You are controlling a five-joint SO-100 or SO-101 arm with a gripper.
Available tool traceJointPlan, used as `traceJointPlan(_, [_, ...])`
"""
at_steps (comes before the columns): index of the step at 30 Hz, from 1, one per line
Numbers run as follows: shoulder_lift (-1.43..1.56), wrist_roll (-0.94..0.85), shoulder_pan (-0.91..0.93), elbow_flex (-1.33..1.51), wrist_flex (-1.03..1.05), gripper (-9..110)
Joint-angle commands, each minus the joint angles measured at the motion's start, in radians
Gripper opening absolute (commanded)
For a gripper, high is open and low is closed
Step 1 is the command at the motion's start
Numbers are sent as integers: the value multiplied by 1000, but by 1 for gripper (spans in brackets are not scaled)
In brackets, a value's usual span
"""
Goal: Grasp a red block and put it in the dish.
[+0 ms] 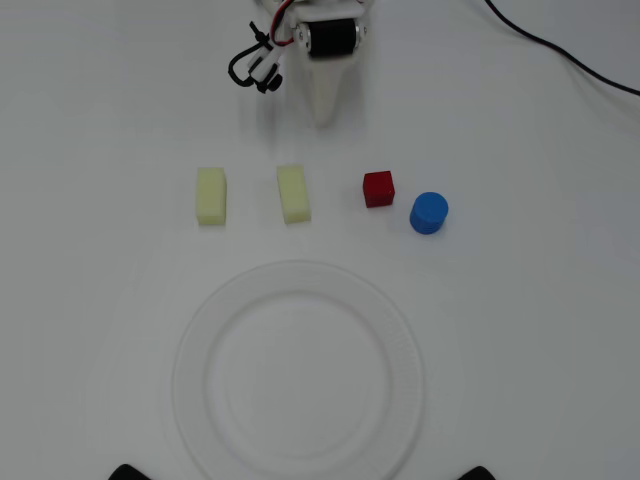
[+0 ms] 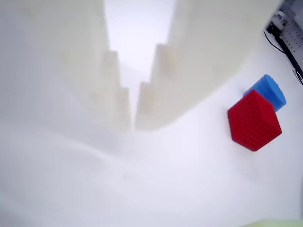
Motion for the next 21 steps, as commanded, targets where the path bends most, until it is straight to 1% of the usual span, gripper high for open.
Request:
traceJointPlan(1, [193,-20,-3,114,15,0])
traceJointPlan(17, [193,-25,8,115,5,0])
traceJointPlan(19, [193,-32,25,115,3,0])
traceJointPlan(21, [192,-74,80,115,-12,0])
